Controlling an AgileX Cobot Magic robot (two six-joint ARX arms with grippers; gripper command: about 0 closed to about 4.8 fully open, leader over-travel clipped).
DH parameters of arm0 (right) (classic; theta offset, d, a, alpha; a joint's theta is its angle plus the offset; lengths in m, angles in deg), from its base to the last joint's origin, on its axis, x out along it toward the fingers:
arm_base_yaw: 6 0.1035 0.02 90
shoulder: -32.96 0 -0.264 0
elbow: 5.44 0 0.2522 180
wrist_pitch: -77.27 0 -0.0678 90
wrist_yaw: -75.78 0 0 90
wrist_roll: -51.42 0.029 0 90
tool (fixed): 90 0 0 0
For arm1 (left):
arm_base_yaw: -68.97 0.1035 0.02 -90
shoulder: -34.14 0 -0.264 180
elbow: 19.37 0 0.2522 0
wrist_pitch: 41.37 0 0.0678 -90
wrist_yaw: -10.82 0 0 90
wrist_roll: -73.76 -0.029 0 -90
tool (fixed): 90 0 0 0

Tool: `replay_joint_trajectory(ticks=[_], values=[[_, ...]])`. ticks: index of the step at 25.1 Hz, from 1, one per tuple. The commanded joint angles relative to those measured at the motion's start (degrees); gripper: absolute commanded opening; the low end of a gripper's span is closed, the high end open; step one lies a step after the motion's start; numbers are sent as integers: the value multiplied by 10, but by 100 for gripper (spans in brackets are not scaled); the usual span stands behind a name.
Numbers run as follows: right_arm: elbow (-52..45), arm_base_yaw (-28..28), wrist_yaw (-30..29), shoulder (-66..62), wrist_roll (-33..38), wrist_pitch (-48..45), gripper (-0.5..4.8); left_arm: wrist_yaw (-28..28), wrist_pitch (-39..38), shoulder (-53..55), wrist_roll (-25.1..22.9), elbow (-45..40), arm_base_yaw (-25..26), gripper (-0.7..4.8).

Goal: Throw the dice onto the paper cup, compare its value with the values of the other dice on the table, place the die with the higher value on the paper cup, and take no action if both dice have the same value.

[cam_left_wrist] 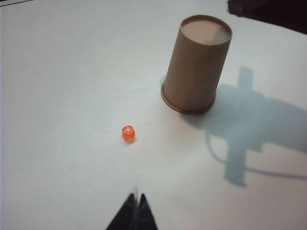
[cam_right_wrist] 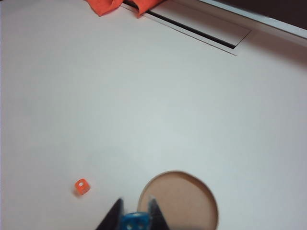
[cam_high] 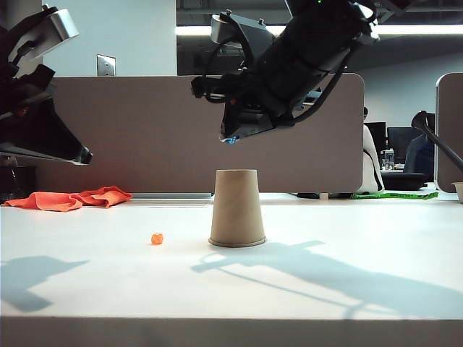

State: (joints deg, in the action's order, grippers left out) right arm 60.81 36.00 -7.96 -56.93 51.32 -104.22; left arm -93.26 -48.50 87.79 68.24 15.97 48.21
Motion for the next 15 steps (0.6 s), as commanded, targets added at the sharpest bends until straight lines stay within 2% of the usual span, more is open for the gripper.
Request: replay_joint_trajectory(ticks=[1, 15], values=[[2, -4, 2, -2, -2, -22, 53, -2, 7, -1, 0, 2, -1, -5], [2, -7, 1, -7, -2, -26, 53, -2, 7, -1, 0, 2, -1, -5]])
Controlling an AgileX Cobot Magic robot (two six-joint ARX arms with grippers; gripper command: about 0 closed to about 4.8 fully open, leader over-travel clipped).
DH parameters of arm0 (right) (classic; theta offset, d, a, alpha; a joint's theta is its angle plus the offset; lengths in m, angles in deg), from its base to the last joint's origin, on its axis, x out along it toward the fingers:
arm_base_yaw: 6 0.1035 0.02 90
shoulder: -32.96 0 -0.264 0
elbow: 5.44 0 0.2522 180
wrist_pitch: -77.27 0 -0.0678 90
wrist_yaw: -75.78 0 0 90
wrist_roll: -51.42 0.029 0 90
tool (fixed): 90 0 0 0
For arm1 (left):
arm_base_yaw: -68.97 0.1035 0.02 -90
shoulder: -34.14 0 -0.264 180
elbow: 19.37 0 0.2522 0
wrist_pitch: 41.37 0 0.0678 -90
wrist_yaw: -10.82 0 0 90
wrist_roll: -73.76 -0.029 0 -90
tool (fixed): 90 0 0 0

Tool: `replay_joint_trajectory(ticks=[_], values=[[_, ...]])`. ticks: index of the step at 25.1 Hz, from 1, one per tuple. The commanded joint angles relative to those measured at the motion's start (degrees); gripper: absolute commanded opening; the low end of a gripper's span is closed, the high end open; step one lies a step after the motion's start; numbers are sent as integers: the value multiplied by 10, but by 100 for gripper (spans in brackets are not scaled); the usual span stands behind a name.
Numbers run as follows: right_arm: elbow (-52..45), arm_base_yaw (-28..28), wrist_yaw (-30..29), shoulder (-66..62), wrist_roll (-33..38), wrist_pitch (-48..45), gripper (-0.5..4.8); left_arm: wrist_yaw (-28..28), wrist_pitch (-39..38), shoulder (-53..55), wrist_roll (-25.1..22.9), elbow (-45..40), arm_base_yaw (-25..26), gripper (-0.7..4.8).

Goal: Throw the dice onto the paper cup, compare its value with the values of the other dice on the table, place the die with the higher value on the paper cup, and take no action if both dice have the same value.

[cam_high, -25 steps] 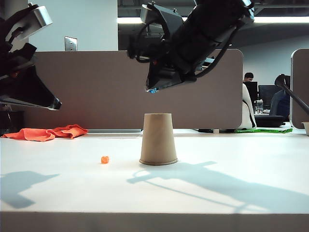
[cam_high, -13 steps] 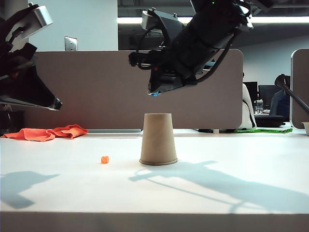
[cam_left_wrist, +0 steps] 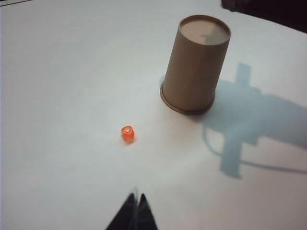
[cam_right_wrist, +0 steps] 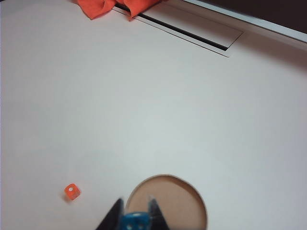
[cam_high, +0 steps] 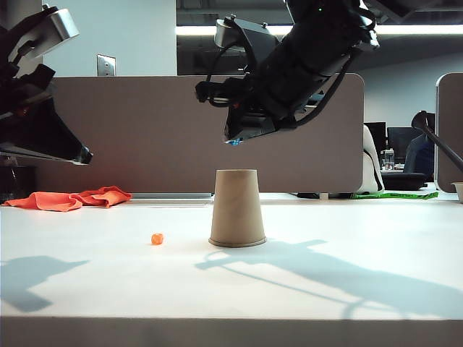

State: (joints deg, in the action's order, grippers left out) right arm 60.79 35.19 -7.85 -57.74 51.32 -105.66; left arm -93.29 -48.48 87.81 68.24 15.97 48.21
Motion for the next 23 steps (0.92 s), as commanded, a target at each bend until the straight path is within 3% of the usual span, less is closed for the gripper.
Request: replay_joint_trajectory(ticks=[1, 23], values=[[2, 1, 0, 1, -1, -11, 53, -2, 7, -2, 0, 2, -1, -5], [2, -1, 2, -19, -1, -33, 53, -2, 7, -2, 0, 2, -1, -5]])
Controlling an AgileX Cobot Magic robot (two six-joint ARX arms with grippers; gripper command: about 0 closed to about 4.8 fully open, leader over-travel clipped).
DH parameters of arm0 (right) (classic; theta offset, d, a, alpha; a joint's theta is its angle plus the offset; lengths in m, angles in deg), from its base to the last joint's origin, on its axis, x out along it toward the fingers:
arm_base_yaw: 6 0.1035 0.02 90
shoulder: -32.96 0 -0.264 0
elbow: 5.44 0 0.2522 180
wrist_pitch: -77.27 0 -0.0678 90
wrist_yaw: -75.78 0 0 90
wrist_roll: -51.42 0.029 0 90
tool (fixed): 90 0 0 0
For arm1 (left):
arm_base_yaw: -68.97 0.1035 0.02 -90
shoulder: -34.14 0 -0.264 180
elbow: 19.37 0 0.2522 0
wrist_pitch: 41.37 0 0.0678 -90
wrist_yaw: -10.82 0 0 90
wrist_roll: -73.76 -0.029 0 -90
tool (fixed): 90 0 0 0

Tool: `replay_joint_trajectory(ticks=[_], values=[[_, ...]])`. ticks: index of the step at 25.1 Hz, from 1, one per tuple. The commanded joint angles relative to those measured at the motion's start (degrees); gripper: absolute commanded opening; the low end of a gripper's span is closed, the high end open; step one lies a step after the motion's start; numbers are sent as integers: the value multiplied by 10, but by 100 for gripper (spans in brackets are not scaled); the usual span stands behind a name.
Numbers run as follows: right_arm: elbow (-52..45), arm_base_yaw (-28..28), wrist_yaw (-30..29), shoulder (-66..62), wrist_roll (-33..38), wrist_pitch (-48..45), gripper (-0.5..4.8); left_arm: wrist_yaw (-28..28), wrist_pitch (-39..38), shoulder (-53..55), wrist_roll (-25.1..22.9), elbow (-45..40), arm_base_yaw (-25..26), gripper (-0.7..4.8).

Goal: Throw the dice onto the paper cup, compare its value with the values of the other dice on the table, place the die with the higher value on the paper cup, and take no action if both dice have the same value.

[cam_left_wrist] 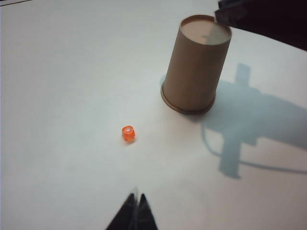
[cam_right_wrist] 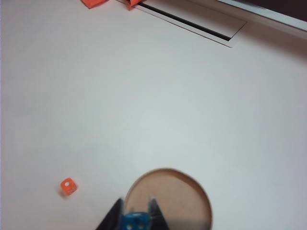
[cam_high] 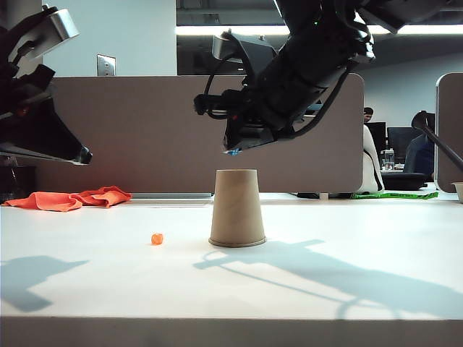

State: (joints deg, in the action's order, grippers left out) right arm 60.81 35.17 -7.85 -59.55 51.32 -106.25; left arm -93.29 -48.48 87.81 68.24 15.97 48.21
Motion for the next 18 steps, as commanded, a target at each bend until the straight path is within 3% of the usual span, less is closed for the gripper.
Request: replay_joint_trajectory(ticks=[1, 13, 18], values=[[2, 0, 1, -4, -1, -34, 53, -2, 7, -2, 0, 2, -1, -5], [2, -1, 2, -27, -2, -54, 53, -2, 7, -1, 0, 2, -1, -5], [2, -8, 30, -27, -2, -56, 53, -2, 7, -1, 0, 2, -1, -5]])
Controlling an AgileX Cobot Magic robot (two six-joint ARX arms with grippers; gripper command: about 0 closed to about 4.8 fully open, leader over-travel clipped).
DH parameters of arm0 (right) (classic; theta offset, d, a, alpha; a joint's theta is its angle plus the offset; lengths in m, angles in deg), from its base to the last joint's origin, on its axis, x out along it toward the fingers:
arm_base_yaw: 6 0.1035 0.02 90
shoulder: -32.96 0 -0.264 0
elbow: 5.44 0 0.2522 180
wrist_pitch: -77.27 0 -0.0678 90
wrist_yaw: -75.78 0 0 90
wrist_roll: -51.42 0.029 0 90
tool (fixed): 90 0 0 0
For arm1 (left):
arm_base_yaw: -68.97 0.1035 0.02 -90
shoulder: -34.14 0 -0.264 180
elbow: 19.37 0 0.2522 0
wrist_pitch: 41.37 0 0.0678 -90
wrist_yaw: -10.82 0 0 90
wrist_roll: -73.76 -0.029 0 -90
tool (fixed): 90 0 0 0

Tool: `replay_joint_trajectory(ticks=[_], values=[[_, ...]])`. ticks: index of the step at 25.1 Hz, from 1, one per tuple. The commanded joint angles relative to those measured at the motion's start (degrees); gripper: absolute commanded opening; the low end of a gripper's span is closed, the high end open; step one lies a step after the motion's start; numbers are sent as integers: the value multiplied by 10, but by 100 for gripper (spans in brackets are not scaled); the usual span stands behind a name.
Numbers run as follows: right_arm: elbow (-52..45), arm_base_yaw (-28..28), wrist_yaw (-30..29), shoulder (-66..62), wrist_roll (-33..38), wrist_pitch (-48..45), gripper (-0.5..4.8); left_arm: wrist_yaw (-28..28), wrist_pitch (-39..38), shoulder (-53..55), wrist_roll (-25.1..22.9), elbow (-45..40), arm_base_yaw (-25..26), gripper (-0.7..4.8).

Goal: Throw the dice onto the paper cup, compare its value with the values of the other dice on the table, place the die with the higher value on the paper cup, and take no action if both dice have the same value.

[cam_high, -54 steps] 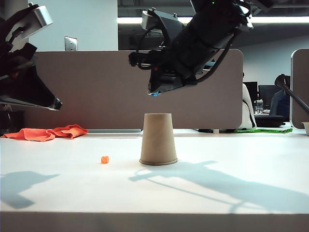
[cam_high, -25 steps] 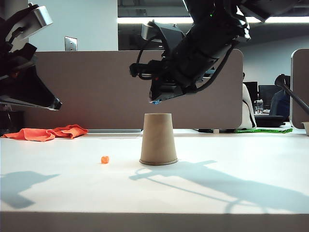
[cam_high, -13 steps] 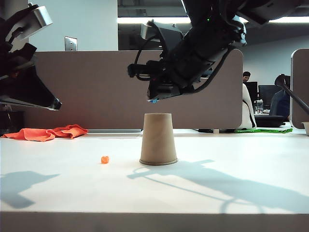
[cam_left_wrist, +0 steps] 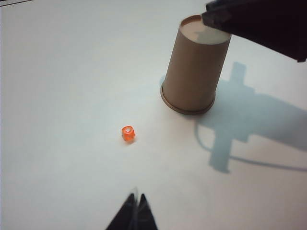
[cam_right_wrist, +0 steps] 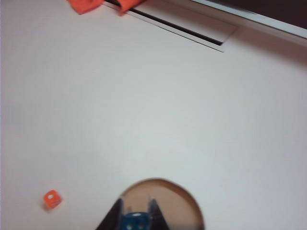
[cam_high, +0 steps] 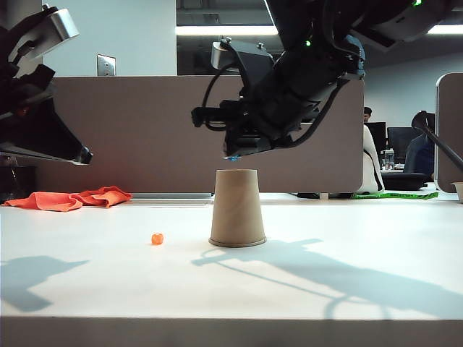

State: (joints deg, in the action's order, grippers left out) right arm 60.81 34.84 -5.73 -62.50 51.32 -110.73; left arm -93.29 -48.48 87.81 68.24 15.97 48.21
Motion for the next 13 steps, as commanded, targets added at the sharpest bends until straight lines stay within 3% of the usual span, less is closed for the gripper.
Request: replay_joint_trajectory(ticks=[1, 13], values=[[2, -7, 8, 2, -2, -12, 53, -2, 7, -2, 0, 2, -1, -5], [2, -12, 4, 0, -2, -17, 53, -2, 7, -1, 0, 2, -1, -5]])
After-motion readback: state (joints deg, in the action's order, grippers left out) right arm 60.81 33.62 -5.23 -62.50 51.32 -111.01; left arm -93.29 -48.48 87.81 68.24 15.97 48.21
